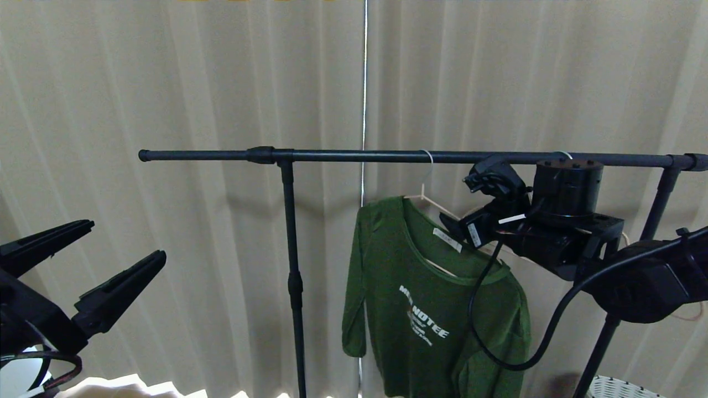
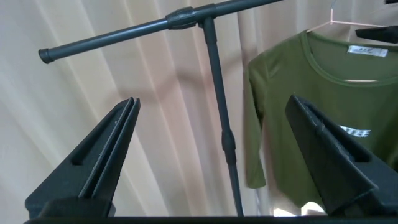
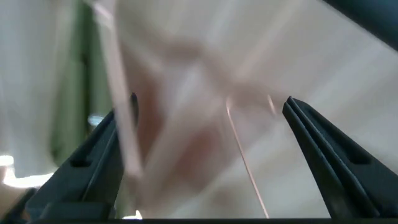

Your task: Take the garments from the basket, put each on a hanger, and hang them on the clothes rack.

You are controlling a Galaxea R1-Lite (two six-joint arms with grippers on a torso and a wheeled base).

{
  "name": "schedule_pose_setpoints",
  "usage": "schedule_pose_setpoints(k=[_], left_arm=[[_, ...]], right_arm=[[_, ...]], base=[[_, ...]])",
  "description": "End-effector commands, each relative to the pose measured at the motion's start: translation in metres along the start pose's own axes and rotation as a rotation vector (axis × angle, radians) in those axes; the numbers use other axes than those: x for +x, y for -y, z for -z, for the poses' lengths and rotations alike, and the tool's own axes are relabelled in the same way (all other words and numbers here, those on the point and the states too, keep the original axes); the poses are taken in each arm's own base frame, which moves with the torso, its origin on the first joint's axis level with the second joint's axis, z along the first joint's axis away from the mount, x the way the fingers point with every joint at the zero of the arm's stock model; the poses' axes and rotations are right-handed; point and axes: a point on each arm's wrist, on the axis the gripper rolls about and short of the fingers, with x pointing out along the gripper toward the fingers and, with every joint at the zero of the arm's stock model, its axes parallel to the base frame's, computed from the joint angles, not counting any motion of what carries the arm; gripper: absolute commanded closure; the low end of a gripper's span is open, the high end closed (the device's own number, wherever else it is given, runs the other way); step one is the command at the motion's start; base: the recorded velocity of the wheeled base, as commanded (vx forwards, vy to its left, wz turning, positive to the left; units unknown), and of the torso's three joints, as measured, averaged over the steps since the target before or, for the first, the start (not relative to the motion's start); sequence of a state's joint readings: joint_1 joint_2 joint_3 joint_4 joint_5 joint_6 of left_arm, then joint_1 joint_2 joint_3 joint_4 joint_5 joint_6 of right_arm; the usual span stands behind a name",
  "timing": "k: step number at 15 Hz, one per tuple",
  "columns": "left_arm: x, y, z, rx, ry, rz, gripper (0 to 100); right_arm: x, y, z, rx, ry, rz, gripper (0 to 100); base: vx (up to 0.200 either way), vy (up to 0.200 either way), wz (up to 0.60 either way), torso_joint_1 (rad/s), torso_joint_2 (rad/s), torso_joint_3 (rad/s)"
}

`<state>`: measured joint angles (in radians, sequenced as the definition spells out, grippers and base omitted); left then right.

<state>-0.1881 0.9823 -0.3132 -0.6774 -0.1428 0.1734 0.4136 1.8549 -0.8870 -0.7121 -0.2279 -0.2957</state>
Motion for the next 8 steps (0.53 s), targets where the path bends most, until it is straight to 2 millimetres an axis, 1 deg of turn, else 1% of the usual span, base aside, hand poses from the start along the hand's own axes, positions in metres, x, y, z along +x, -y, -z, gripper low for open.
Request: schedule_pose_setpoints(k=[1,2,4,5,7,8], left_arm=[[0.0,0.0,0.0,0.0,0.002,-0.001,0],[-0.001,0.0,-0.001,0.001,0.007,-0.002,0],[-0.002,0.0,-0.001,0.001,0.008,-0.002,0],[-0.001,0.0,-0.001,0.001,0.007,-0.002,0],[-0.001,0.0,-0.001,0.001,0.005,-0.002,0],[-0.001,0.0,-0.001,0.001,0.005,-0.002,0]], right_arm=[[0.002,-0.002,0.004,-0.001,0.006,-0.021,0],[0.007,-0.004,0.006,0.005,0.033,-0.027,0],[0.01,-0.005,0.006,0.012,0.067,-0.02,0],[0.008,-0.005,0.008,0.012,0.071,-0.023,0],[-0.003,-0.002,0.006,0.016,0.08,-0.021,0],[-0.017,0.004,-0.006,0.025,0.124,-0.007,0]], base=[[0.0,0.0,0.0,0.0,0.0,0.0],[0.0,0.0,0.0,0.0,0.0,0.0],[0.0,0.0,0.0,0.0,0.0,0.0],[0.0,0.0,0.0,0.0,0.0,0.0],[0.0,0.0,0.0,0.0,0.0,0.0],[0.0,0.0,0.0,0.0,0.0,0.0]])
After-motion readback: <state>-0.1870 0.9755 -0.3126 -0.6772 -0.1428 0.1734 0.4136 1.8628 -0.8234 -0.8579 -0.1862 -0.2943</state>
